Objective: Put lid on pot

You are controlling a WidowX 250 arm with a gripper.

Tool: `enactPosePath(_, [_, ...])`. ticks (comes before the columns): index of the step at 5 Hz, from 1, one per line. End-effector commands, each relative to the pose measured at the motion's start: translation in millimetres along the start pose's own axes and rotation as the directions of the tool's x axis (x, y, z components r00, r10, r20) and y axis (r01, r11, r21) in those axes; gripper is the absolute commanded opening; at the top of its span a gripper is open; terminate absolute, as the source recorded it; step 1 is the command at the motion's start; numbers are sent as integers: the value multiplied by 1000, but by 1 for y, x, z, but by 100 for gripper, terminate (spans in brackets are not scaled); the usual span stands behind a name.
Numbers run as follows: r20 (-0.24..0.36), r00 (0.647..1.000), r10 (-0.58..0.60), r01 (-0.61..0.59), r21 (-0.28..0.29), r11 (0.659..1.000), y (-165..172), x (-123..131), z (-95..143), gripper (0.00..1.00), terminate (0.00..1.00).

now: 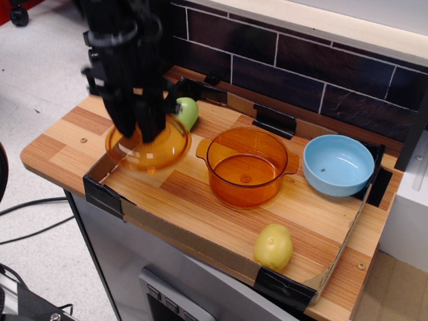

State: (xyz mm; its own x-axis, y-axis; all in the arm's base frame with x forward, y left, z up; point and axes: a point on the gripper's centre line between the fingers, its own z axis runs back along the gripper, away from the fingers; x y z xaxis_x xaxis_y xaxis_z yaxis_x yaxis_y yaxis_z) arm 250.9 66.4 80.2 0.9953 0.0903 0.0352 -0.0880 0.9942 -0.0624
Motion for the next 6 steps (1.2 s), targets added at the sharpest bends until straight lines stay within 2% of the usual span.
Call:
enactPosePath(1, [24, 997, 69, -70, 44, 997, -29, 24, 29, 0, 0])
enactPosePath(3, [7, 998, 66, -66, 67, 996, -56, 37, 3, 0, 0])
enactPosePath(4, [18, 998, 55, -56, 51, 997, -60, 40, -4, 0, 0])
enactPosePath(6, [19, 1000, -14, 15, -41, 999, -74, 37, -8, 0, 0])
